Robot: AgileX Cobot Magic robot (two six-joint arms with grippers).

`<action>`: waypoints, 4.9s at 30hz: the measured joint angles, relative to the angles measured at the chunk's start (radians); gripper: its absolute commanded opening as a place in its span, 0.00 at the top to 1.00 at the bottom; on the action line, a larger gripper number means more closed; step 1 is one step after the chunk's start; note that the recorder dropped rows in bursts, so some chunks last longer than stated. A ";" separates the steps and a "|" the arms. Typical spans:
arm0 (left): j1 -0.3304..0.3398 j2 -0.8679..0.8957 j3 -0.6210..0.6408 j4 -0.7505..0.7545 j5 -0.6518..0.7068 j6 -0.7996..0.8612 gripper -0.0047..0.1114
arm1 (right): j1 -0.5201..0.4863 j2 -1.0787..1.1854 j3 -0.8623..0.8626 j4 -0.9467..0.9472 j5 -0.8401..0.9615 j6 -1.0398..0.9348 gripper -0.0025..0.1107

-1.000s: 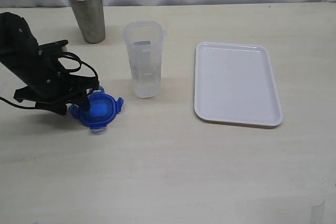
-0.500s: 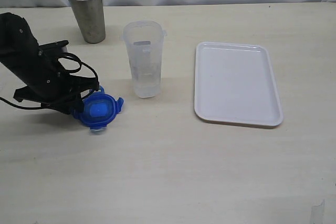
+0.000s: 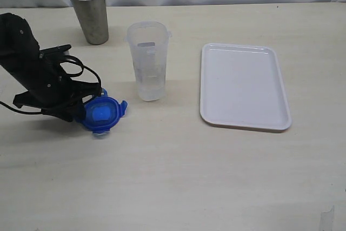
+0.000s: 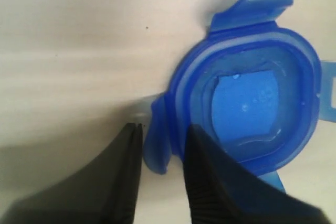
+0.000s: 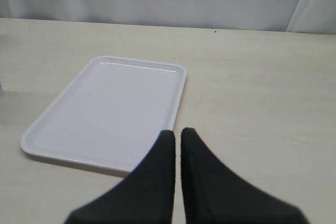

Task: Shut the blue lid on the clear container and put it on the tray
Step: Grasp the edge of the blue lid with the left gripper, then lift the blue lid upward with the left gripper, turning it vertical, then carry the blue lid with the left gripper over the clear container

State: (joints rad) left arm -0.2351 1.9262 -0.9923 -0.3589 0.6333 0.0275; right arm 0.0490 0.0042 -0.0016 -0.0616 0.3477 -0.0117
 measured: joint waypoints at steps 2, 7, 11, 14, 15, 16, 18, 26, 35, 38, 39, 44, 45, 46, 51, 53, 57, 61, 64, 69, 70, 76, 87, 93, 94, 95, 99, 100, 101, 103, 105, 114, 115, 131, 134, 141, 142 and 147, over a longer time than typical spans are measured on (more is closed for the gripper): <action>0.000 0.000 0.000 0.000 -0.007 0.000 0.73 | 0.000 0.000 0.000 0.000 0.000 0.000 0.94; 0.000 0.000 0.000 0.002 -0.009 0.012 0.73 | 0.000 0.000 0.000 0.000 0.000 0.000 0.94; 0.000 0.000 0.000 0.006 -0.007 0.021 0.73 | 0.000 0.000 0.000 0.000 0.000 0.000 0.94; 0.000 0.000 0.000 0.011 -0.004 0.023 0.73 | 0.000 0.000 0.000 0.000 0.000 0.000 0.94; 0.000 0.000 0.000 0.017 -0.004 0.023 0.73 | 0.000 0.000 0.000 0.000 0.000 0.000 0.94; 0.000 0.000 0.000 0.022 -0.004 0.023 0.73 | 0.000 0.000 0.000 0.000 0.000 0.000 0.94; 0.000 0.000 0.000 0.032 -0.002 0.023 0.73 | 0.000 0.000 0.000 0.000 0.000 0.000 0.94; 0.000 0.000 0.000 0.039 0.000 0.025 0.73 | 0.000 0.000 0.000 0.000 0.000 0.000 0.94; 0.000 0.000 0.000 0.008 -0.011 0.025 0.73 | 0.000 0.000 0.000 0.000 0.000 0.000 0.94; 0.000 0.000 0.000 0.007 -0.013 0.025 0.76 | 0.000 0.000 0.000 0.000 0.000 0.000 0.94; 0.000 0.000 0.000 0.007 -0.013 0.025 0.79 | 0.000 0.000 0.000 0.000 0.000 0.000 0.94; 0.000 0.000 0.000 0.007 -0.013 0.025 0.96 | 0.000 0.000 0.000 0.000 0.000 0.000 0.94; 0.000 0.000 0.000 0.007 -0.016 0.027 0.96 | 0.000 0.000 0.000 0.000 0.000 0.000 0.94; 0.000 0.000 0.000 0.007 -0.016 0.027 0.96 | 0.000 0.000 0.000 0.000 0.000 0.000 0.94; 0.000 0.000 0.000 0.007 -0.016 0.048 0.96 | 0.000 0.000 0.000 0.000 0.000 0.000 0.94; 0.000 0.000 0.000 0.007 -0.016 0.056 0.96 | 0.000 0.000 0.000 0.000 0.000 0.000 0.94; 0.000 0.000 0.000 0.006 -0.016 0.108 0.96 | 0.000 0.000 0.000 0.000 0.000 0.000 0.94; 0.000 -0.004 0.000 0.004 -0.016 0.143 0.96 | 0.000 0.000 0.000 0.000 0.000 0.000 0.94; 0.000 -0.010 -0.019 0.006 0.010 0.166 0.96 | 0.000 0.000 0.000 0.000 0.000 0.000 0.94; 0.000 -0.051 -0.081 0.006 0.075 0.195 0.96 | 0.000 0.000 0.000 0.000 0.000 0.000 0.94; 0.000 -0.063 -0.091 0.006 0.081 0.201 0.96 | 0.000 0.000 0.000 0.000 0.000 0.000 0.94; 0.000 -0.121 -0.134 0.006 0.090 0.290 0.96 | 0.000 0.000 0.000 0.000 0.000 0.000 0.94; 0.000 -0.198 -0.143 -0.151 0.113 0.764 0.96 | 0.000 0.000 0.000 0.000 0.000 0.000 0.94; 0.000 -0.203 -0.143 -0.162 0.056 0.807 0.96 | 0.000 0.000 0.000 0.000 0.000 0.000 0.94; 0.000 -0.203 -0.143 -0.161 0.035 0.809 0.96 | 0.000 0.000 0.000 0.000 0.000 0.000 0.94; 0.000 -0.203 -0.143 -0.161 0.016 0.809 0.96 | 0.000 0.000 0.000 0.000 0.000 0.000 0.94; 0.000 -0.203 -0.143 -0.164 -0.064 0.811 0.96 | 0.000 0.000 0.000 0.000 0.000 0.000 0.94; 0.000 -0.203 -0.143 -0.164 -0.083 0.811 0.96 | 0.000 0.000 0.000 0.000 0.000 0.000 0.94; 0.000 -0.203 -0.143 -0.162 -0.109 0.811 0.96 | 0.000 0.000 0.000 0.000 0.000 0.000 0.94; 0.000 -0.203 -0.143 -0.142 -0.171 0.811 0.96 | 0.000 0.000 0.000 0.000 0.000 0.000 0.94; 0.000 -0.203 -0.143 -0.122 -0.234 0.813 0.96 | 0.000 0.000 0.000 0.000 0.000 0.000 0.94; -0.019 -0.203 -0.143 -0.087 -0.458 0.872 0.96 | 0.000 0.000 0.000 0.000 0.000 0.000 0.94; -0.027 -0.203 -0.143 -0.087 -0.476 0.880 0.96 | 0.000 0.000 0.000 0.000 0.000 0.000 0.94; -0.190 -0.203 -0.143 0.306 -0.752 0.926 0.96 | 0.000 0.000 0.000 0.000 0.000 0.000 0.94; -0.212 -0.203 -0.143 0.349 -0.754 0.990 0.96 | 0.000 0.000 0.000 0.000 0.000 0.000 0.94; -0.238 -0.203 -0.143 0.359 -0.770 1.139 0.96 | 0.000 0.000 0.000 0.000 0.000 0.000 0.94; -0.238 -0.203 -0.143 0.359 -0.777 1.150 0.96 | 0.000 0.000 0.000 0.000 0.000 0.000 0.94; -0.240 -0.203 -0.143 0.343 -0.785 1.236 0.96 | 0.000 0.000 0.000 0.000 0.000 0.000 0.94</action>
State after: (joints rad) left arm -0.4749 1.7237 -1.1355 -0.0162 -0.1515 1.2635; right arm 0.0490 0.0042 -0.0016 -0.0616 0.3477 -0.0117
